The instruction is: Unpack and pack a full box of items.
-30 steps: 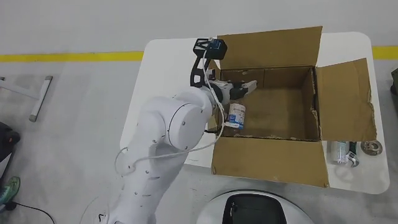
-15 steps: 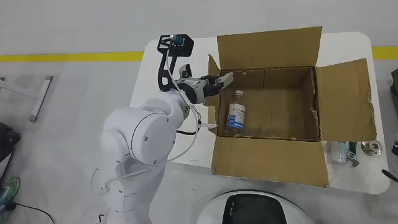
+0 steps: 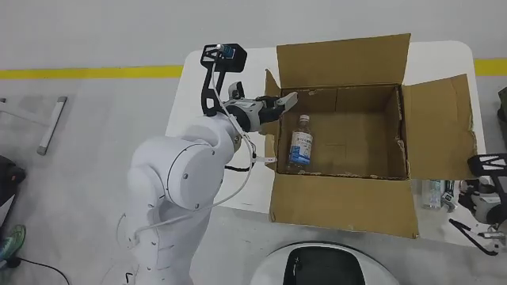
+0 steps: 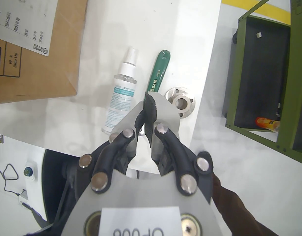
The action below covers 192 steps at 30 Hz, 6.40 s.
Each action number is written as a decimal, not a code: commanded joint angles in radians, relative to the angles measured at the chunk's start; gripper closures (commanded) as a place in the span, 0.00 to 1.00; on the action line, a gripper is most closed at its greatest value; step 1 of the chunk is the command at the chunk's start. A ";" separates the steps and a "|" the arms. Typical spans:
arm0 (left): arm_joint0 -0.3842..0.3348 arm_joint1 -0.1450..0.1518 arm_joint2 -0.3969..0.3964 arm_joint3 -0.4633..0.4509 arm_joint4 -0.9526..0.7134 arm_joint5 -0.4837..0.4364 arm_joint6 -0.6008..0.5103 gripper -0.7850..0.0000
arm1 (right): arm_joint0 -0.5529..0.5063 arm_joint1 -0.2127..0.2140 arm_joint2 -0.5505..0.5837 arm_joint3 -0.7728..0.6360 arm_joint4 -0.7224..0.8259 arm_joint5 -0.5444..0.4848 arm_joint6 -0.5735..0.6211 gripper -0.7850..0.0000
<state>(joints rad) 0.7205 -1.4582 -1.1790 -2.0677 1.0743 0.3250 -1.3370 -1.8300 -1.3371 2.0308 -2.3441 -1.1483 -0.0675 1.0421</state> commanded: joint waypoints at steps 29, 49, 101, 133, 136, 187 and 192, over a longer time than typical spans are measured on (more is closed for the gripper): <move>0.000 0.000 0.000 0.000 0.000 0.000 0.000 0.00 | 0.087 0.014 -0.154 0.165 0.007 0.108 -0.053 0.50; 0.000 0.000 0.000 0.000 0.000 0.000 0.000 0.00 | 0.125 0.025 -0.205 0.215 -0.045 0.134 -0.051 0.33; 0.000 0.000 0.000 0.000 0.000 0.000 0.000 0.00 | 0.280 0.081 -0.100 -0.006 0.740 0.046 -0.099 1.00; 0.117 0.015 -0.122 -0.033 0.118 0.078 0.171 0.00 | 0.542 0.078 -0.609 0.275 0.327 0.327 -0.231 1.00; 0.117 0.015 -0.122 -0.033 0.118 0.078 0.171 0.00 | 0.630 0.070 -0.704 0.367 0.253 0.416 -0.189 1.00; 0.117 0.015 -0.122 -0.033 0.118 0.078 0.171 0.00 | 0.030 0.095 0.311 -0.003 0.378 0.162 0.089 1.00; 0.117 0.015 -0.122 -0.033 0.118 0.078 0.171 0.00 | 0.043 0.108 0.184 0.031 0.257 0.129 0.118 0.71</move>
<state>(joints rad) 0.8372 -1.4436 -1.3005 -2.1009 1.1927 0.4034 -1.1661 -1.7963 -1.2329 2.2432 -2.3214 -0.8496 0.0668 1.1543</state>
